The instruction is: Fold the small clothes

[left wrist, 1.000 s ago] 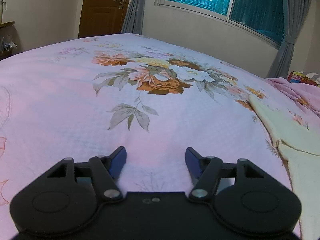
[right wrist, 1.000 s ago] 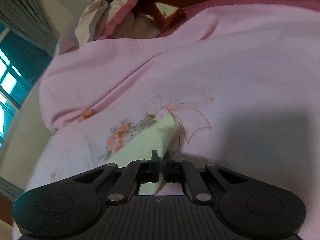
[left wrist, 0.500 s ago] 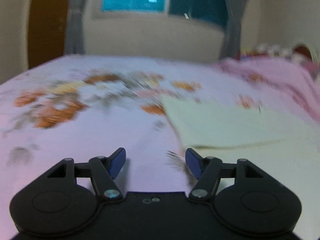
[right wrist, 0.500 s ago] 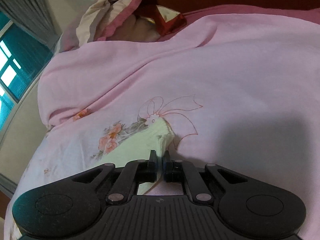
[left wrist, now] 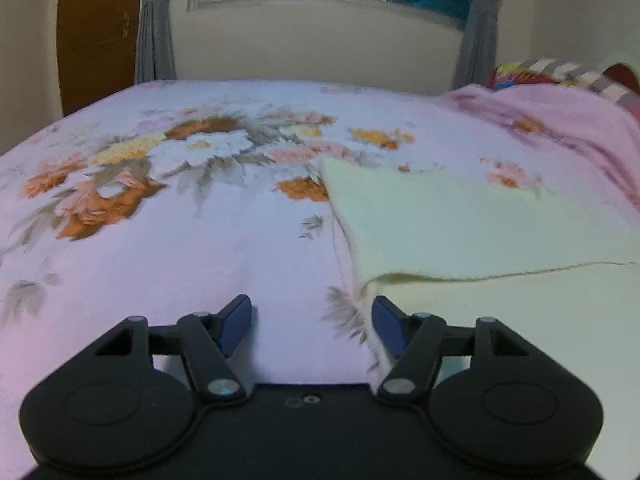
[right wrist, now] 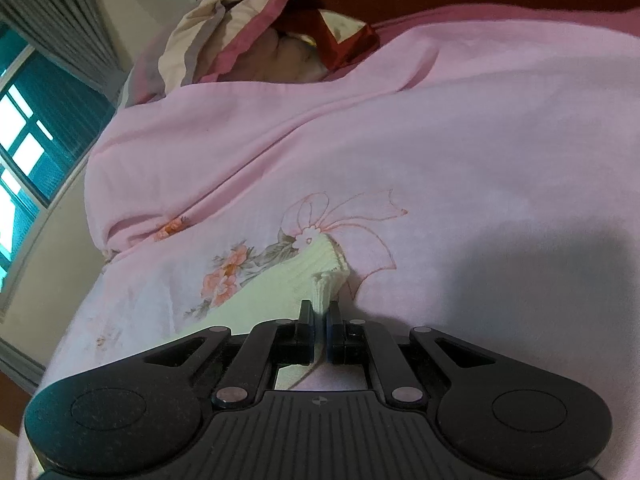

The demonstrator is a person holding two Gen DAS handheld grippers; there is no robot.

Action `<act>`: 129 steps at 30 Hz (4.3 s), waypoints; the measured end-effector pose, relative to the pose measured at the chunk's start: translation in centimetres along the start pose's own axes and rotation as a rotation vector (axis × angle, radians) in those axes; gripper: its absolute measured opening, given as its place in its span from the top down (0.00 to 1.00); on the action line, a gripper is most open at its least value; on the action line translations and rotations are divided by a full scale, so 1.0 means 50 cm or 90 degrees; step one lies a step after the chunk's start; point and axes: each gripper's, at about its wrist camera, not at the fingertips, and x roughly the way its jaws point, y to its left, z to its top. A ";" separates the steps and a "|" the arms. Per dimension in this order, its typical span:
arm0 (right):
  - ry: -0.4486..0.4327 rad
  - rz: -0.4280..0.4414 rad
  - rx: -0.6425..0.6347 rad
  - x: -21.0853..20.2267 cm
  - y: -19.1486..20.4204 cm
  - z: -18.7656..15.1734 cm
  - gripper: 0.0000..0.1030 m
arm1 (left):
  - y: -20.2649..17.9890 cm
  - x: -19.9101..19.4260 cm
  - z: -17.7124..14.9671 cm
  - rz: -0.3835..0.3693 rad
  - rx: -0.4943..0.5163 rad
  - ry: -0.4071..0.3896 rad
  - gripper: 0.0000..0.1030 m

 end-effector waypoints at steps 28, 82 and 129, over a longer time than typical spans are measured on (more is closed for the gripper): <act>-0.055 0.193 -0.287 -0.057 0.629 -0.178 0.97 | 0.494 -0.151 -0.061 0.314 -0.109 0.041 0.32; 0.240 0.484 -0.569 -0.050 0.914 -0.912 0.96 | 0.726 -0.262 -0.180 0.419 -0.194 0.041 0.28; 0.082 0.214 -0.516 0.061 0.606 -0.452 0.97 | -0.086 0.116 0.142 -0.095 0.047 0.001 0.80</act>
